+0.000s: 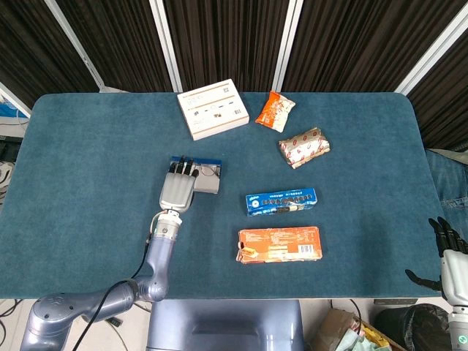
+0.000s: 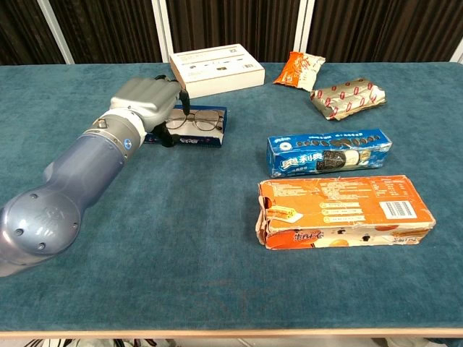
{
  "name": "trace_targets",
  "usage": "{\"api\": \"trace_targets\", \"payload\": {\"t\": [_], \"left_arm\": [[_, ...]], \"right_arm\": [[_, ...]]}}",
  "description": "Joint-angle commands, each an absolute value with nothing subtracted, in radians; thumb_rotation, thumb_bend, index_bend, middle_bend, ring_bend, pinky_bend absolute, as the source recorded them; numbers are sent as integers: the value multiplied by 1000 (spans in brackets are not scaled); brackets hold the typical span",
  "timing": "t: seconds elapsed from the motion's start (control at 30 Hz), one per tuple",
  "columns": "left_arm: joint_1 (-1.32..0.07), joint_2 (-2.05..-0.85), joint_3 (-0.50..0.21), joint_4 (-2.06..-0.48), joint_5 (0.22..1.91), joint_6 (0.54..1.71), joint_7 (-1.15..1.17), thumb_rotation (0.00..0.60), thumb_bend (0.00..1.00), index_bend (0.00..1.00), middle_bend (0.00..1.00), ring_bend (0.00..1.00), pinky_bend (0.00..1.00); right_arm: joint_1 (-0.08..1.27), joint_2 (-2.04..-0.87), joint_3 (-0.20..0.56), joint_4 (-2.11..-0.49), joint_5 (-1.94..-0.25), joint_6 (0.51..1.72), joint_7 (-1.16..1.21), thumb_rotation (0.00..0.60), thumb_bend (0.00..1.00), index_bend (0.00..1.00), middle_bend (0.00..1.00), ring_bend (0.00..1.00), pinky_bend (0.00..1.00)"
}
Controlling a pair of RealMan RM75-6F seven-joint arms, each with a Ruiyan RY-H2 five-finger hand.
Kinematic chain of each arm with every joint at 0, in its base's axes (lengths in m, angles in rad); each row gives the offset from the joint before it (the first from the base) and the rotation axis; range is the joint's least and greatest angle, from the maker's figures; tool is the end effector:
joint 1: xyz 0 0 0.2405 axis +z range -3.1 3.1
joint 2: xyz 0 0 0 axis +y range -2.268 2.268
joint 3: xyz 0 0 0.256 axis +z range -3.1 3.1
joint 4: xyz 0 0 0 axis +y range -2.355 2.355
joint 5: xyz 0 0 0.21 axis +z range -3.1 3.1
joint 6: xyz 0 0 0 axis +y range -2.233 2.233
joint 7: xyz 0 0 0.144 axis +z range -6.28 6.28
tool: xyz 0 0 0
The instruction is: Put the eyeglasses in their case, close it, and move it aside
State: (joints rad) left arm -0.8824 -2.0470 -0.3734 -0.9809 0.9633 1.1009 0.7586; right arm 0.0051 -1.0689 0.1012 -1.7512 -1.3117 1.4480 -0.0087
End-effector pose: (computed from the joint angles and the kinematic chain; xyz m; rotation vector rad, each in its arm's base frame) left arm -0.0969 0.3802 -0.0963 -1.6385 -0.7053 -0.7724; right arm -0.3230 -0.1624 0.1725 1.1534 -1.0794 0.8280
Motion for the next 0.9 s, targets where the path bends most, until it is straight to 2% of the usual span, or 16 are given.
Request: {"api": "trace_targets", "payload": {"t": [0.03, 0.5, 0.9], "left_arm": [[-902, -2058, -401, -947, 942, 1095, 762, 600, 330, 336, 133, 49, 203], [-946, -2102, -426, -853, 915, 1066, 746, 600, 342, 393, 136, 48, 203], [-911, -2081, -398, -896, 896, 1058, 758, 600, 390, 468, 136, 49, 204]], "right_arm": [[5, -1069, 102, -1751, -1312, 1449, -8, 600, 199, 60, 10, 111, 161], [5, -1069, 101, -1752, -1310, 1448, -9, 600, 199, 60, 10, 112, 161], [6, -1067, 102, -1754, -1310, 1444, -2, 600, 199, 60, 10, 116, 161]]}}
